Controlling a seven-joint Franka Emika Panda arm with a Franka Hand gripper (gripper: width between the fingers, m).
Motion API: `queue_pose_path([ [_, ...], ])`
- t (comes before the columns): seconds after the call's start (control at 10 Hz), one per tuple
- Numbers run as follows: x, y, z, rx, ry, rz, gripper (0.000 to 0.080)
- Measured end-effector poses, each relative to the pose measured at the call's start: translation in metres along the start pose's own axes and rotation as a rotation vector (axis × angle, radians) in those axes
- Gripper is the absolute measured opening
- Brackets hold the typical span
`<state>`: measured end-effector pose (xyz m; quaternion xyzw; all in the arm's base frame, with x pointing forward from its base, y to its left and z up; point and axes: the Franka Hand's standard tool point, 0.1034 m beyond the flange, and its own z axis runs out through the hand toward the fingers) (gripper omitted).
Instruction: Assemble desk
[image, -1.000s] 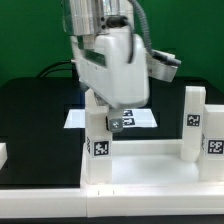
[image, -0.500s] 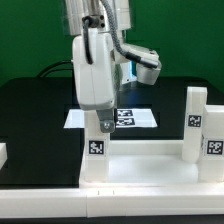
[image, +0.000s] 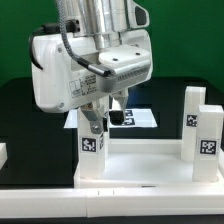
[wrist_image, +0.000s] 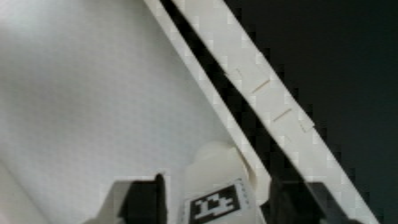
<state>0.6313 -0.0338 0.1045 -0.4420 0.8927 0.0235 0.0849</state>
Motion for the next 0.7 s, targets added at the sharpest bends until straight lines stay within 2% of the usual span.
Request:
queue_pose_path([
  [0.1, -0.003, 0.002, 0.0, -0.001, -0.002, -0.004, 0.0369],
  [0.2, -0.011, 0.005, -0.005, 0.001, -0.01, -0.017, 0.0506],
  [0.3, -0.018, 0.008, -0.014, 0.008, -0.025, -0.032, 0.0605],
  [0.4, -0.026, 0.005, -0.031, 0.016, -0.048, -0.035, 0.0605],
  [0.5, -0.031, -0.003, -0.046, 0.034, -0.067, -0.035, 0.064],
  [0.7, -0.027, 0.0, -0.036, 0.026, -0.054, -0.036, 0.0647],
])
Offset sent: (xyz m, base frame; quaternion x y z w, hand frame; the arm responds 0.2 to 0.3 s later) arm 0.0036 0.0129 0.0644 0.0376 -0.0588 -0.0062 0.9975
